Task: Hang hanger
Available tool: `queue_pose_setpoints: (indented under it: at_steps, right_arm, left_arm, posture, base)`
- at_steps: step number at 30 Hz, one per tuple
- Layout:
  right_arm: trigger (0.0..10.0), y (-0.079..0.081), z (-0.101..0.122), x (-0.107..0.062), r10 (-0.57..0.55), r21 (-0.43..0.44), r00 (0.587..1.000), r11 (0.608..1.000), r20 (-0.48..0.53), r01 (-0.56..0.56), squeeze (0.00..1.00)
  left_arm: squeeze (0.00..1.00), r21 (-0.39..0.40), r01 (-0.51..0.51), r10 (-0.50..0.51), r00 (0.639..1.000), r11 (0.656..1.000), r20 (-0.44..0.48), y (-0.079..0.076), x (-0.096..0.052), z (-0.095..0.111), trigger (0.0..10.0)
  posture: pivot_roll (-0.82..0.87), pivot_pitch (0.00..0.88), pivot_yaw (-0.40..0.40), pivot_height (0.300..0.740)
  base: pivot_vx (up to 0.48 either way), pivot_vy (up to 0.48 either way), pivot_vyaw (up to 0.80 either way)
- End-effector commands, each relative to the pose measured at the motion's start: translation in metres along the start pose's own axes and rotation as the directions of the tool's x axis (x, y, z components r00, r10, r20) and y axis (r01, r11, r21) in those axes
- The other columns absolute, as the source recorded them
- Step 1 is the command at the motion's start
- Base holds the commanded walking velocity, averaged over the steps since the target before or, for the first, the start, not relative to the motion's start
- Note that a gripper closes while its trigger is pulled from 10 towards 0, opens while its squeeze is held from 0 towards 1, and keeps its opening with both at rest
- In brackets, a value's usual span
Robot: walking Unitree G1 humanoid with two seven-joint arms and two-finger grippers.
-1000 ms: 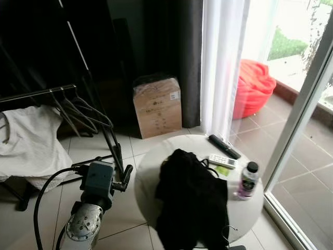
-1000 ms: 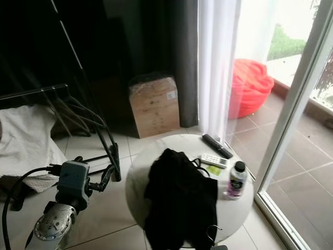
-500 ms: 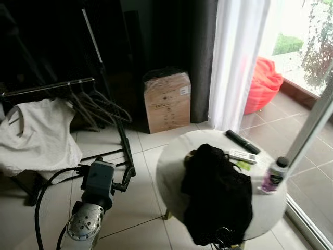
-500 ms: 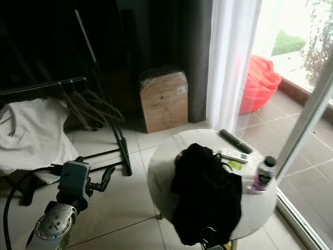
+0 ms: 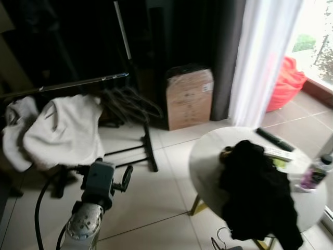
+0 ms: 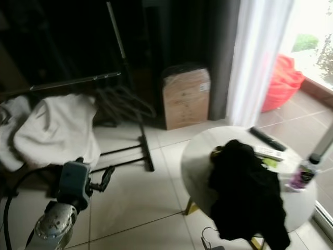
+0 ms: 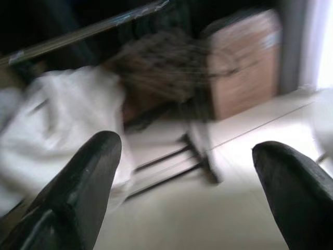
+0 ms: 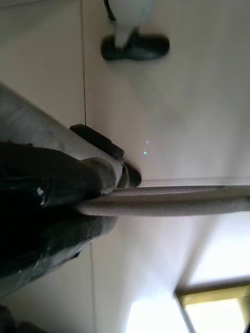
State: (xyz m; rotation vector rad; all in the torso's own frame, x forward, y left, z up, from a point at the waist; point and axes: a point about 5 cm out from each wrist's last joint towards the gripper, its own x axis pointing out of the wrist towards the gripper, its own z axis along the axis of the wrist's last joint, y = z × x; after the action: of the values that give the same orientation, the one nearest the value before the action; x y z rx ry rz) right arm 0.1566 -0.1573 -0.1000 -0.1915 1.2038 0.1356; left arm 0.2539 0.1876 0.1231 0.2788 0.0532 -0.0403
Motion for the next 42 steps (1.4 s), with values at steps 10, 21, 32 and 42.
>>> queue_pose_setpoints:
  at_steps: [10, 21, 32, 42]
  right_arm:
    - [10.0, 0.015, -0.008, 0.000, 0.064, 0.005, 0.998, 0.998, -0.021, -0.064, 0.00]
    - [10.0, 0.016, -0.006, 0.000, 0.068, -0.006, 0.998, 0.998, 0.001, -0.068, 0.00]
    - [10.0, 0.019, 0.004, 0.000, 0.110, -0.070, 0.990, 0.992, 0.092, -0.104, 0.00]
    - [10.0, 0.025, 0.015, -0.002, 0.209, -0.213, 0.963, 0.962, 0.170, -0.171, 0.00]
  left_arm:
    - [0.00, 0.002, 0.012, -0.012, 1.000, 1.000, 0.016, -0.002, 0.003, 0.006, 10.0]
    - [0.00, -0.004, 0.049, -0.049, 0.999, 0.999, -0.005, -0.005, 0.002, 0.003, 10.0]
    - [0.00, 0.001, 0.150, -0.150, 0.988, 0.989, -0.030, -0.013, 0.002, 0.000, 10.0]
    - [0.00, 0.032, 0.578, -0.568, 0.810, 0.815, -0.146, -0.023, -0.010, -0.015, 10.0]
  posture:
    - [-0.07, 0.066, 0.067, 0.740]
    - [-0.07, 0.069, 0.069, 0.740]
    - [-0.06, 0.062, 0.073, 0.740]
    - [-0.06, 0.055, 0.076, 0.740]
  base:
    - [0.000, 0.416, 0.13]
    - [0.000, 0.398, 0.80]
    - [0.000, 0.026, 0.54]
    - [0.000, 0.000, 0.00]
